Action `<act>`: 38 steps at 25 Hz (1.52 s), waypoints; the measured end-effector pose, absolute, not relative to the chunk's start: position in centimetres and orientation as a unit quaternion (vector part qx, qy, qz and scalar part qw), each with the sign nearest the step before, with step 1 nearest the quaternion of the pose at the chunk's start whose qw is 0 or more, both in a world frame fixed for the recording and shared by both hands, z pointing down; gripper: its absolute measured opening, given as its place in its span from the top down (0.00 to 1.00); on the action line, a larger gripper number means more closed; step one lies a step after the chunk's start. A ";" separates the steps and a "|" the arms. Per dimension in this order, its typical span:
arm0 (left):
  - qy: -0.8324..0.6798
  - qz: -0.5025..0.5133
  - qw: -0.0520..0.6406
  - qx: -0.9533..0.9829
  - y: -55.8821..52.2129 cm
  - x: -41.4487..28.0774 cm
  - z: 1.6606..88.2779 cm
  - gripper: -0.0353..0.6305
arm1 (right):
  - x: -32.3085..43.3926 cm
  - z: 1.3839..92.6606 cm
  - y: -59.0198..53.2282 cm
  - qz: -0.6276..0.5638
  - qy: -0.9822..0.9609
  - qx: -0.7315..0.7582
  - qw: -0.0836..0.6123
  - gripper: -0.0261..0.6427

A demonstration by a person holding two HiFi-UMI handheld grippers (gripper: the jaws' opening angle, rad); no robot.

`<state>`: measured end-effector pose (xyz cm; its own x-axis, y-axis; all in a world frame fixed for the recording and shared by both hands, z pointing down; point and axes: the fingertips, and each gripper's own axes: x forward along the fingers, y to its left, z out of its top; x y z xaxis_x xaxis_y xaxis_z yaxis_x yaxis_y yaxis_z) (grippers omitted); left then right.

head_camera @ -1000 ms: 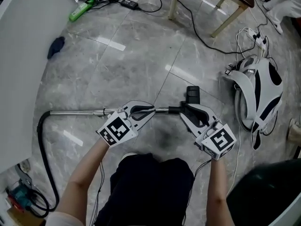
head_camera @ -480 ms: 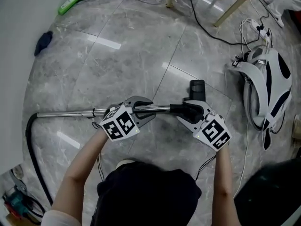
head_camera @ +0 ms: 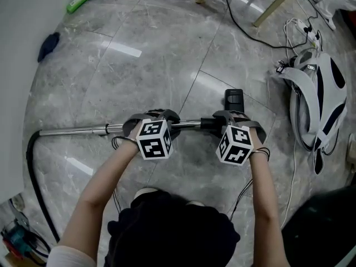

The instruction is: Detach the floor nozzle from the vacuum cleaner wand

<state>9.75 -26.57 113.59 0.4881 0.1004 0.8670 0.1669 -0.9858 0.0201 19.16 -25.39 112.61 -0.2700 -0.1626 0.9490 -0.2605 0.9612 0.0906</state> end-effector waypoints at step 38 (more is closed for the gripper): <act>-0.017 -0.626 0.041 -0.779 -29.7 3.4 116.4 0.77 | 28.3 113.3 -23.8 -0.012 -0.713 0.164 0.682 0.68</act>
